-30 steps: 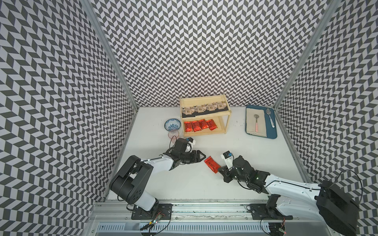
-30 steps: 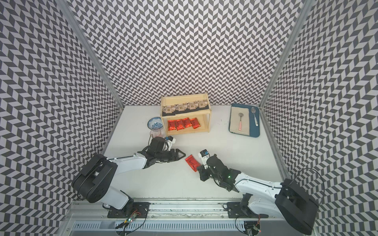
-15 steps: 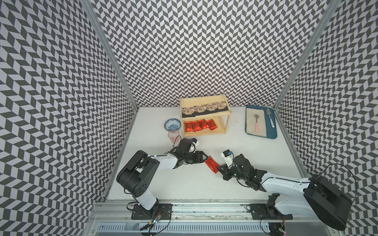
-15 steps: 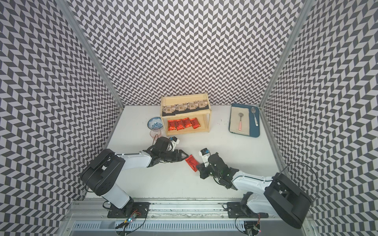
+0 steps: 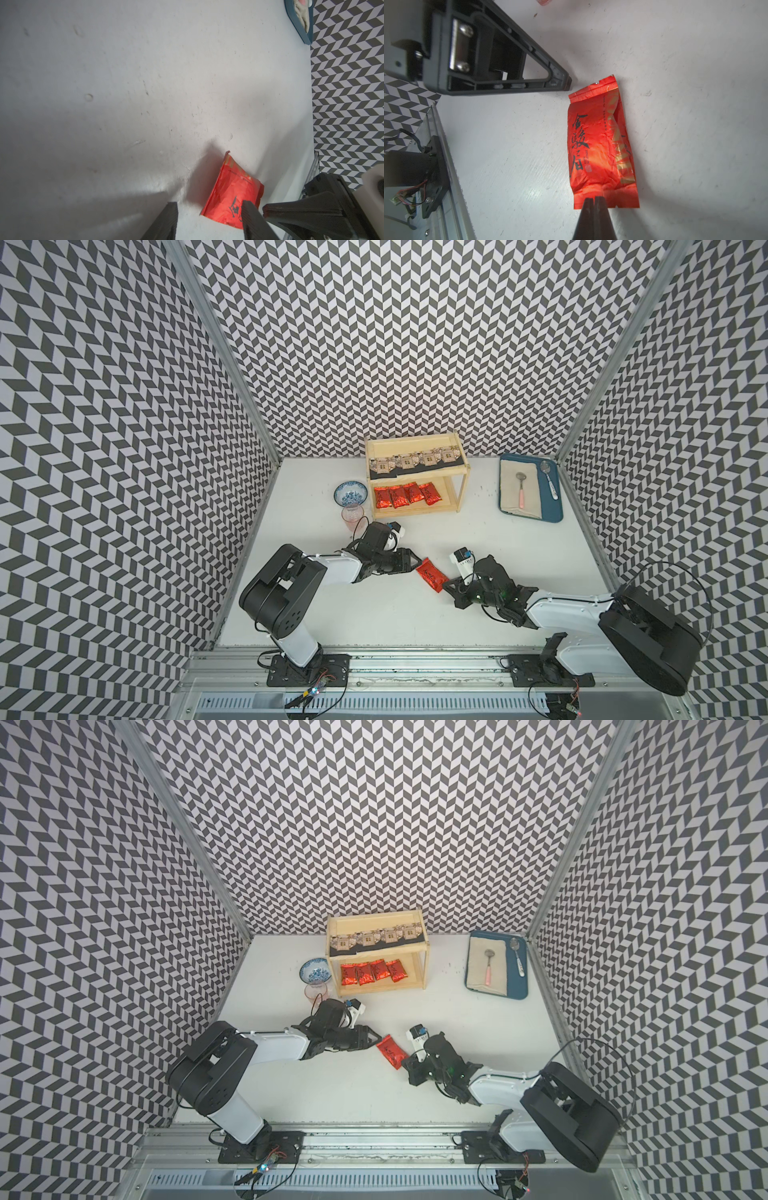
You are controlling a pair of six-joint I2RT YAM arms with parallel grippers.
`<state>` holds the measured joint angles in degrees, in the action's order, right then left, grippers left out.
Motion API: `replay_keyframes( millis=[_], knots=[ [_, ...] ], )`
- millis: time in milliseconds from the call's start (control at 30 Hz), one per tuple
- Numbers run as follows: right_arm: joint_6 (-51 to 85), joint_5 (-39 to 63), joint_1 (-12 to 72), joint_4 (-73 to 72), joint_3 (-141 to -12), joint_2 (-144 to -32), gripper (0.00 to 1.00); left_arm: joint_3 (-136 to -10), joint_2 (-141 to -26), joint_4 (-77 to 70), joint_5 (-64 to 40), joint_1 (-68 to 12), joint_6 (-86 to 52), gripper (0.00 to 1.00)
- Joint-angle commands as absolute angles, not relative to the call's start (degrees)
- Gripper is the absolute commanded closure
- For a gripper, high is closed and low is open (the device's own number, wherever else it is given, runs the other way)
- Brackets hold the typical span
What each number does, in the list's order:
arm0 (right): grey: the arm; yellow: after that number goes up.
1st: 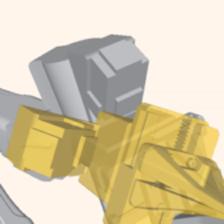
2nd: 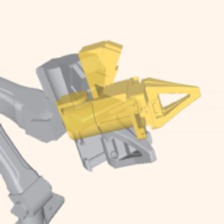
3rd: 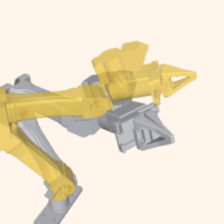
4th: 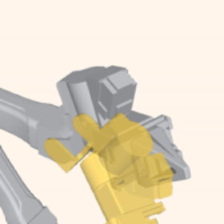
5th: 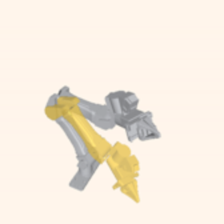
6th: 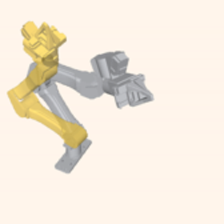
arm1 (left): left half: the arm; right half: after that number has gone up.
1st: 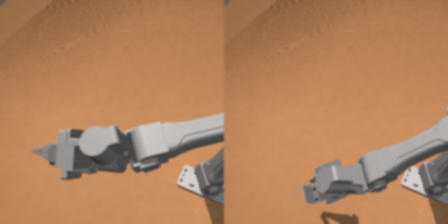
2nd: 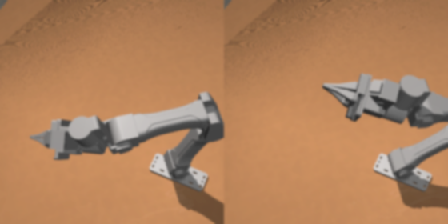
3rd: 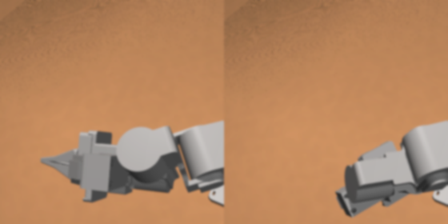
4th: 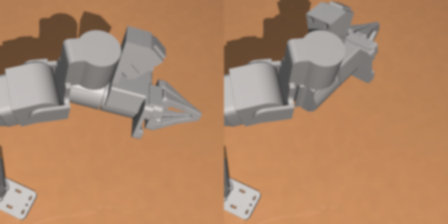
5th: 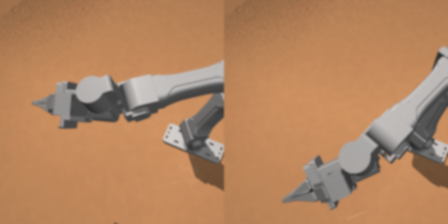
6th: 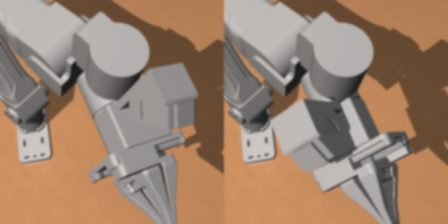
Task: Place the tea bags on the shelf by color
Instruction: Pick up the tea bag from the center of the board.
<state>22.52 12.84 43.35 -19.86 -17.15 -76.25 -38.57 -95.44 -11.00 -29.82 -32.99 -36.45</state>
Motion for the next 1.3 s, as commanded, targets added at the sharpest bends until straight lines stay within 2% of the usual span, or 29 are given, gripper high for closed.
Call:
replay_keyframes(
  millis=[0,333,533,967,1200,1267],
  knots=[
    [22.07,13.36,42.85,-23.2,-16.87,-77.25,1.0,-39.36,-96.73,-13.05,-31.41,-33.64,-35.51,0.49],
    [22.1,15.7,41.45,-24.57,-16.7,-79.0,1.0,-39.66,-98.03,-13.92,-31.99,-34.19,-35.85,0.49],
    [22.05,16.52,40.96,-24.96,-17.23,-80.58,1.0,-39.82,-98.5,-14.5,-32.26,-34.23,-35.86,0.64],
    [22.18,17.4,40.15,-24.68,-17.65,-81.12,1.0,-40.52,-97.91,-12.89,-31.47,-34.15,-35.33,0.87],
    [24.83,16.15,38.5,-19.97,-18.87,-68.25,1.0,-39.85,-92.42,-10.37,-30.15,-33.85,-35.63,1.0],
    [26.61,15.01,38.29,-18.46,-19.31,-63.71,0.99,-39.65,-90.77,-10.2,-30.31,-33.33,-36.15,1.0]
  ],
)
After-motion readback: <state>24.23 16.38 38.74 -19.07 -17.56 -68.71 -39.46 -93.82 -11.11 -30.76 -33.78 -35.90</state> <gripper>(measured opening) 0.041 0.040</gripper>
